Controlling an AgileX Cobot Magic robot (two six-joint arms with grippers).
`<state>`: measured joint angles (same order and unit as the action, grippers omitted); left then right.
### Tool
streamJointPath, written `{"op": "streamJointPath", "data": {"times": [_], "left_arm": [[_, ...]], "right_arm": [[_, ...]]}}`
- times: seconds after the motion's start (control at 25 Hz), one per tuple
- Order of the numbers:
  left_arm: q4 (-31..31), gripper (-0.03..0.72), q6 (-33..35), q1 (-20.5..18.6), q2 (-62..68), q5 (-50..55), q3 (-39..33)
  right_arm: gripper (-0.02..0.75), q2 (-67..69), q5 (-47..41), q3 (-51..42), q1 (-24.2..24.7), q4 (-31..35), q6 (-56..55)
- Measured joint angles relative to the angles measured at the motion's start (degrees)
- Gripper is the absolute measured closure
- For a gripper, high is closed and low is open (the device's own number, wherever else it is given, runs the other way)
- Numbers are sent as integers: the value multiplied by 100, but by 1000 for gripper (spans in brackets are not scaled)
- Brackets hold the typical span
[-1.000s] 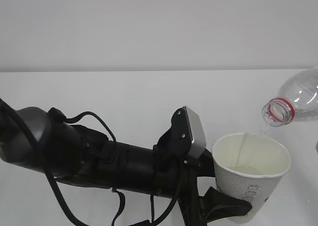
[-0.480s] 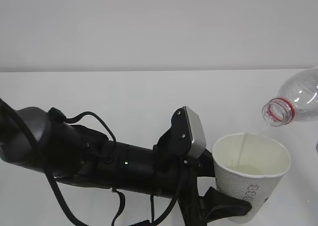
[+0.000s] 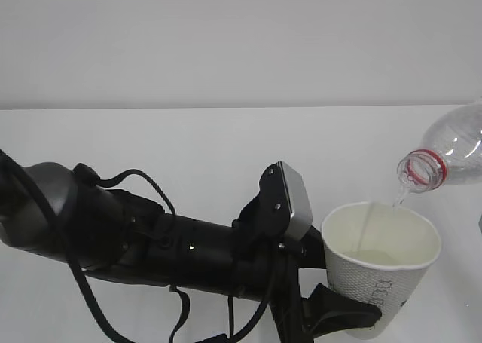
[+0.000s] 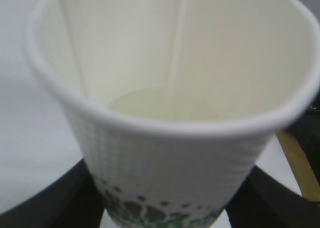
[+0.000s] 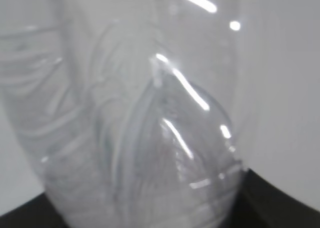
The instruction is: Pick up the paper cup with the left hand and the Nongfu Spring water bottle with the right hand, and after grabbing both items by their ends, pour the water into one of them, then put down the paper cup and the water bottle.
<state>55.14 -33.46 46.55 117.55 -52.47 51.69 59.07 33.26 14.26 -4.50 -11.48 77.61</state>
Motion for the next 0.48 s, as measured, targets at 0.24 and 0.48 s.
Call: {"op": "streamJointPath", "data": {"times": [0.24,0.48], "left_arm": [[0,195,0,0,0,0,0],[0,195,0,0,0,0,0]], "right_arm": [[316,0,0,0,0,0,4],[316,0,0,0,0,0,4]]}}
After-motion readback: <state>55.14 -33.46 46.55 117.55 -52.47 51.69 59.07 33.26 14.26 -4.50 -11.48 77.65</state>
